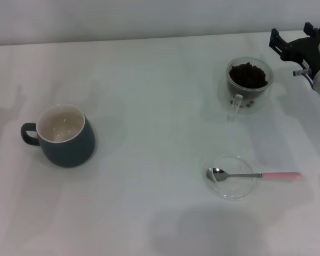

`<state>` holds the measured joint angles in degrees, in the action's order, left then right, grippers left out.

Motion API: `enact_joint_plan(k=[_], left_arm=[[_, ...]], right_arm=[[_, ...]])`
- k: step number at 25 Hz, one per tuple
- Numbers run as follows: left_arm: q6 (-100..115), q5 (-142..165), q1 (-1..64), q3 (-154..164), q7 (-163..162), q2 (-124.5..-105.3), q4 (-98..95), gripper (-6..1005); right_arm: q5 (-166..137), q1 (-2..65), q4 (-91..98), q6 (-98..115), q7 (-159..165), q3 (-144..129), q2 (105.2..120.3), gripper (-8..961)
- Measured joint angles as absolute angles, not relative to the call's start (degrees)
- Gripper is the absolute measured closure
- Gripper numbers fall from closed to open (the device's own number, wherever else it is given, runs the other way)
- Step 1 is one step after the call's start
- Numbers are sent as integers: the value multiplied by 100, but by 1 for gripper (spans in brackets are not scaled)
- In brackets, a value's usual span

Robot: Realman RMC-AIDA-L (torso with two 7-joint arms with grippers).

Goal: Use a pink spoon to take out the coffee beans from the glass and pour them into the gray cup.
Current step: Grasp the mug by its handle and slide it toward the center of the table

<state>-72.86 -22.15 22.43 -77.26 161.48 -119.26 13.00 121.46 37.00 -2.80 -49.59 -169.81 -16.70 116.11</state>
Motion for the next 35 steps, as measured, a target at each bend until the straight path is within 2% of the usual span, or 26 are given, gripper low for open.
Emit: enact_joint_plan(k=[20,35], left_arm=[[-7330,-2214,2039,-7724,16143,-11936,1322,125],[-8717,-2135,808,-7478,15951,-11945,1304,125]], right_arm=[[12179,3681,-237,-5053,-16981,-1640,11610,80],[12175,3684,-216,-5168,-16980,-1625,11583,78]])
